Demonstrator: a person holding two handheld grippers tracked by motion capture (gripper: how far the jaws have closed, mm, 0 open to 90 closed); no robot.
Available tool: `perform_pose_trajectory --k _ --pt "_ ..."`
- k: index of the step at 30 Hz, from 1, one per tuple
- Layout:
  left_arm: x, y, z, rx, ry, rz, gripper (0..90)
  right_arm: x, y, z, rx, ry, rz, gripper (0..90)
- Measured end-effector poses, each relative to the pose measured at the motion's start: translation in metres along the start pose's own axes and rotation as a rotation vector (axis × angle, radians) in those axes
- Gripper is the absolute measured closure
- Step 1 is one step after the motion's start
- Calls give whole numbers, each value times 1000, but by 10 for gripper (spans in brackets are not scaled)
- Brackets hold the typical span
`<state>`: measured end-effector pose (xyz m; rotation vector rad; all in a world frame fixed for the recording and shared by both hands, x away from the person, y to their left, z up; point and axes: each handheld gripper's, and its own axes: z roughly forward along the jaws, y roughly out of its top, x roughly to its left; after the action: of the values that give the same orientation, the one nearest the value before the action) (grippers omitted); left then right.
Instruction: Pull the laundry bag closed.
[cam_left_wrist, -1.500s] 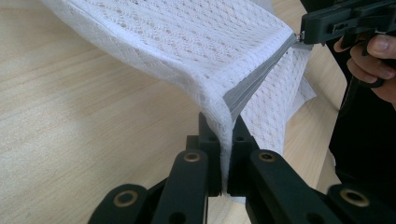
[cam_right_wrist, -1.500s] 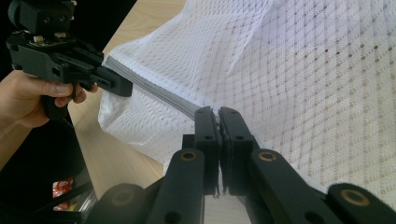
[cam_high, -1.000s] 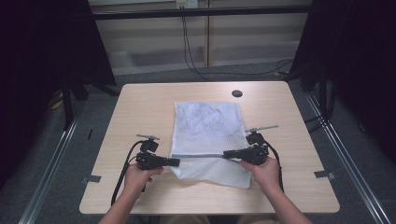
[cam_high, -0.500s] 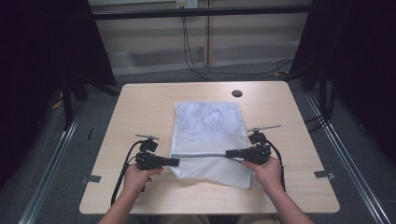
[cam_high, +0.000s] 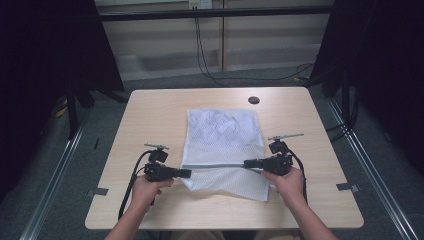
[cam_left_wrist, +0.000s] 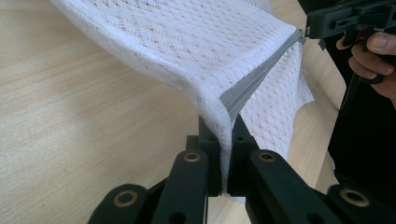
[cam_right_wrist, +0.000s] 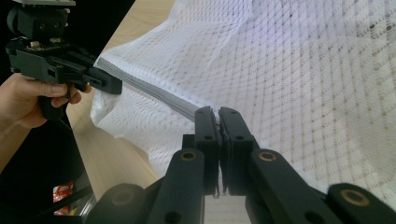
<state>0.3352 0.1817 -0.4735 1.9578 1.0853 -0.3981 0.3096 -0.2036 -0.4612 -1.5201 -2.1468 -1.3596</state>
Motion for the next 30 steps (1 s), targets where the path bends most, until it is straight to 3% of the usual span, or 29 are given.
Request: perform_pose_trajectory --k 23,25,30 --pt "2 0 -1 0 4 13 885 -7 -1 -6 1 -18 11 870" --pt "2 0 -1 -7 3 -5 885 -9 -1 -6 1 -22 12 870" --pt "1 -1 -2 -7 6 -4 885 -10 -2 -7 -1 -24 14 870"
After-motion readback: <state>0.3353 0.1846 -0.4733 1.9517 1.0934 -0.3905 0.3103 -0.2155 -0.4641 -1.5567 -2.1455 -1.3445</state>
